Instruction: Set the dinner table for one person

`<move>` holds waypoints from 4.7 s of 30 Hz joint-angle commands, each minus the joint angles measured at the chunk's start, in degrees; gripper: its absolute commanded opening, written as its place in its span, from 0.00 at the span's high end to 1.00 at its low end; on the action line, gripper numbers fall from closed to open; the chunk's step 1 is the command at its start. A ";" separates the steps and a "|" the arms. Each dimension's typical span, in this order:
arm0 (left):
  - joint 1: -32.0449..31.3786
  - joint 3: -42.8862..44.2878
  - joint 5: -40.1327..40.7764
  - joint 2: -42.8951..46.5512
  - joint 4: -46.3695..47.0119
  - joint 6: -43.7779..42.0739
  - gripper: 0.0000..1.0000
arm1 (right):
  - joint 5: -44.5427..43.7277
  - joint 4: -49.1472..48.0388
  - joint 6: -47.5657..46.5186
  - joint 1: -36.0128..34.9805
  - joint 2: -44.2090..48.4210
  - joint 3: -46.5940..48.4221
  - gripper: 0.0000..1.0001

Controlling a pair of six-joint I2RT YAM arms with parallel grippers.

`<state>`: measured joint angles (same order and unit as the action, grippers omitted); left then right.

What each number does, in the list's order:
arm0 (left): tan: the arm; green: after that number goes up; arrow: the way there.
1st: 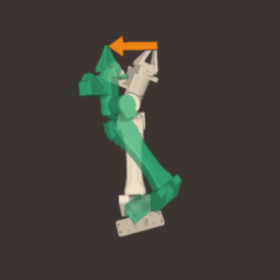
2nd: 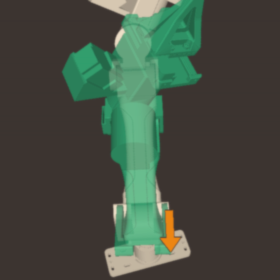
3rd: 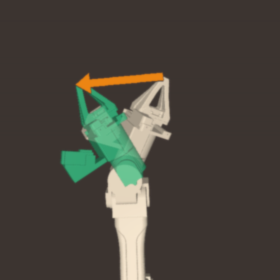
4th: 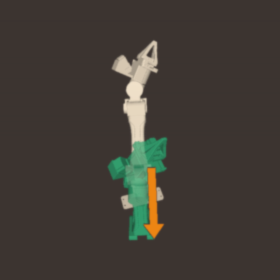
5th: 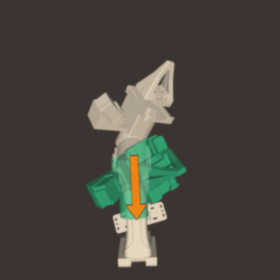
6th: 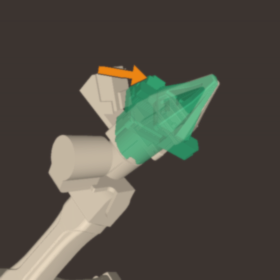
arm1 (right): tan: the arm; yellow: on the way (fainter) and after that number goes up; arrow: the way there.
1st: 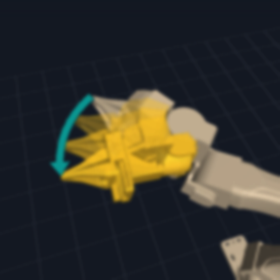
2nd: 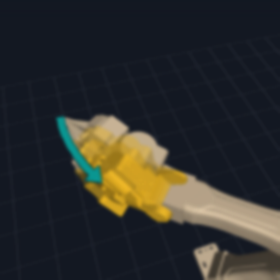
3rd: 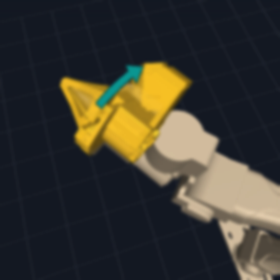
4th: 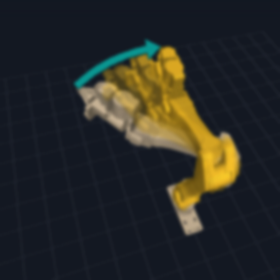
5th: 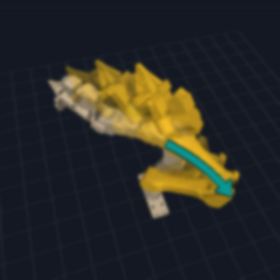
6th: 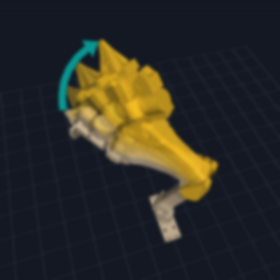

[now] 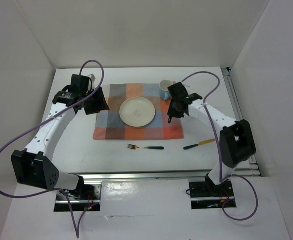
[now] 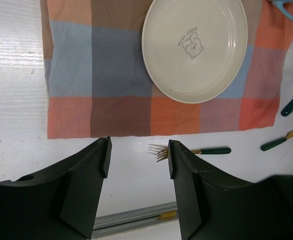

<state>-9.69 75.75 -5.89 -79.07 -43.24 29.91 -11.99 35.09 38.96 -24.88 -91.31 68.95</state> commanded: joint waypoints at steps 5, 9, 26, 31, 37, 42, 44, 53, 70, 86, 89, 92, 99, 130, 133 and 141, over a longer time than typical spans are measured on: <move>-0.24 2.04 1.58 -0.47 0.44 -1.43 0.34 | 4.34 0.68 -9.43 -5.61 -9.15 4.97 1.00; -0.24 2.04 1.58 -0.47 -0.08 -1.43 0.34 | 7.05 -1.16 -9.95 -5.61 -11.08 4.35 1.00; -0.24 3.70 2.11 -0.47 -0.61 -1.96 0.34 | 2.42 -3.01 -8.81 -5.61 -12.42 4.45 0.37; -0.24 3.71 1.58 -0.47 -0.61 -1.96 0.34 | -2.85 -1.00 -0.75 -2.81 0.93 -1.43 0.34; -0.24 3.71 1.58 -0.47 0.00 -1.96 0.34 | -0.67 4.89 15.16 5.10 17.82 -19.61 0.32; -0.77 3.18 1.06 -1.09 0.00 -1.96 0.34 | -0.67 8.15 25.01 6.33 23.71 -26.40 0.33; -0.77 3.18 1.06 -1.09 0.62 -1.96 0.34 | -0.67 7.01 25.02 6.95 24.25 -28.42 0.33; -0.77 2.13 0.53 -1.62 0.62 -1.96 0.34 | 1.17 -0.37 23.97 11.44 15.55 -30.62 0.46; -0.77 2.65 0.53 -1.62 0.62 -1.43 0.34 | -9.11 -1.15 11.37 7.66 16.16 -22.73 0.94; -1.82 1.60 1.14 -0.47 0.62 -0.29 0.34 | 6.01 -5.03 -16.45 -1.57 -8.60 -0.75 0.98; -2.52 1.07 1.14 0.14 0.62 0.23 0.34 | 4.96 -5.03 -16.46 -1.57 -11.78 1.28 0.87; -4.36 -1.47 1.14 0.84 0.62 1.73 0.33 | 3.82 -5.03 -16.46 -2.10 -12.93 1.98 0.53; -7.27 -2.09 6.05 0.32 0.62 4.19 0.32 | 4.15 -7.21 -19.69 -3.77 -2.42 -1.00 0.41; -7.97 5.72 14.06 2.43 -2.02 4.72 0.32 | 14.10 -7.22 -40.63 -27.14 -14.86 -8.30 0.62; -7.45 8.09 13.54 2.43 -2.63 4.72 0.32 | 13.57 -7.23 -40.63 -29.60 -14.17 -9.44 0.80; -4.38 17.23 12.49 2.43 -5.70 2.96 0.32 | 6.99 -0.65 -39.31 -36.72 -11.62 -6.03 1.00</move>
<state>-15.35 89.27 7.18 -77.10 -47.64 34.41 -3.33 27.24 -1.28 -58.94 -102.56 62.63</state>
